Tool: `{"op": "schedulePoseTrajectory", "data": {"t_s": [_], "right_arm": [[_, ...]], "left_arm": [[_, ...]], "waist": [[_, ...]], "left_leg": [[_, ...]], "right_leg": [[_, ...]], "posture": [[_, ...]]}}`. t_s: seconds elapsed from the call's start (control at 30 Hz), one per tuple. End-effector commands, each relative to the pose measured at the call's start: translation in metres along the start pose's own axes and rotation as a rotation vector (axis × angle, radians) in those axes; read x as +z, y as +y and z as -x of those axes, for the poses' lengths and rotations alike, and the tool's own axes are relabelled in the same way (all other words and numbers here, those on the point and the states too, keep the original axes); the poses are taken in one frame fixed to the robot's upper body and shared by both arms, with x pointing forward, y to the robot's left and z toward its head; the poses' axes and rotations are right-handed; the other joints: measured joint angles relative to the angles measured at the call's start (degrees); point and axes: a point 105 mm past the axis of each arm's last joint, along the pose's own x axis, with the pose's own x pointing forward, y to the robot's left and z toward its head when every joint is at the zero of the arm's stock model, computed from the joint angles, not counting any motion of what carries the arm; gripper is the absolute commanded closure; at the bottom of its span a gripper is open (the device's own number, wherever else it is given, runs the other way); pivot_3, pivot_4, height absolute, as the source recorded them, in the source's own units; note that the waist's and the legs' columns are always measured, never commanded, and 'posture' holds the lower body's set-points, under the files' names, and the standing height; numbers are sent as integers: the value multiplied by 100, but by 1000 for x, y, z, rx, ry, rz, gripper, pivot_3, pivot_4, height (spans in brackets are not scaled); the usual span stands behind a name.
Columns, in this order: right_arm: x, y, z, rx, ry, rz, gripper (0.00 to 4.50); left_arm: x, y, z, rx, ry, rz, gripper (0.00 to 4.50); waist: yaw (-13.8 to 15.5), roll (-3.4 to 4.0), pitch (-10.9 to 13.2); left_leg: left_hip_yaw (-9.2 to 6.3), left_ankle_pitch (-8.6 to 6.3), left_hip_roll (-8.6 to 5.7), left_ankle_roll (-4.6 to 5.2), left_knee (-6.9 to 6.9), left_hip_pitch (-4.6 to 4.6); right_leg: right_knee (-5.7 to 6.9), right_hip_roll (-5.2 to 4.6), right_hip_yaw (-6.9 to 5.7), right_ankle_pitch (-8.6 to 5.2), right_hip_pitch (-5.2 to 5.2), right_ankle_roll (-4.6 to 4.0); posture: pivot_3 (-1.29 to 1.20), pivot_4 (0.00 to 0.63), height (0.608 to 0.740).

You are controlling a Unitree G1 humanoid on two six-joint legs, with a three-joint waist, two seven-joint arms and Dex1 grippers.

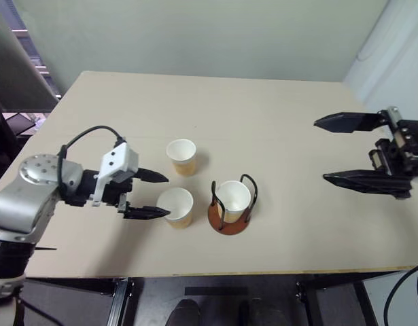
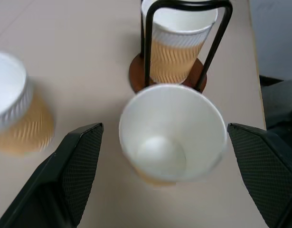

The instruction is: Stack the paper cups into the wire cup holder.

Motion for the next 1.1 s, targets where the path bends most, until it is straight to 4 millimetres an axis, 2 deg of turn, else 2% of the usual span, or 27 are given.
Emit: {"op": "schedulePoseTrajectory", "data": {"t_s": [0.03,0.13,0.23,0.5,0.8,0.93,1.1], "right_arm": [[7,11,1,-14,-7,5,29],[0,14,1,-41,13,-15,29],[-3,15,0,-49,13,-23,29],[-5,14,-4,-68,20,-8,29],[-4,16,-3,-82,34,5,29],[-5,15,-3,-96,44,7,0],[-6,15,-3,-104,50,10,0]], "left_arm": [[9,5,5,1,-13,-34,0],[18,5,10,-21,-46,-37,0],[18,7,8,-21,-39,-38,0],[7,24,-22,-10,26,-53,0],[1,22,-38,-68,67,-72,0],[0,20,-38,-90,74,-74,923],[-2,21,-37,-88,84,-76,2795]], "waist": [[-9,0,0],[-3,0,0],[-4,0,0],[8,0,0],[15,0,0],[15,0,0],[16,0,0]], "left_leg": [[-1,0,1,0,0,2],[-7,-1,0,1,2,-2],[-9,-2,1,3,1,-3],[-14,-6,3,11,7,-1],[-13,-5,0,10,8,-9],[-13,-5,1,10,11,-10],[-13,-5,1,10,12,-10]], "right_leg": [[0,1,0,0,2,0],[-3,0,-3,0,2,0],[-3,-5,-2,1,2,1],[-2,-11,-3,4,7,8],[-8,-6,-6,8,5,14],[-7,-6,-6,9,5,16],[-8,-6,-6,9,5,17]], "posture": [[0,150,740],[0,150,740],[0,150,740],[0,150,740],[0,150,740],[0,150,740],[0,150,740]]}}
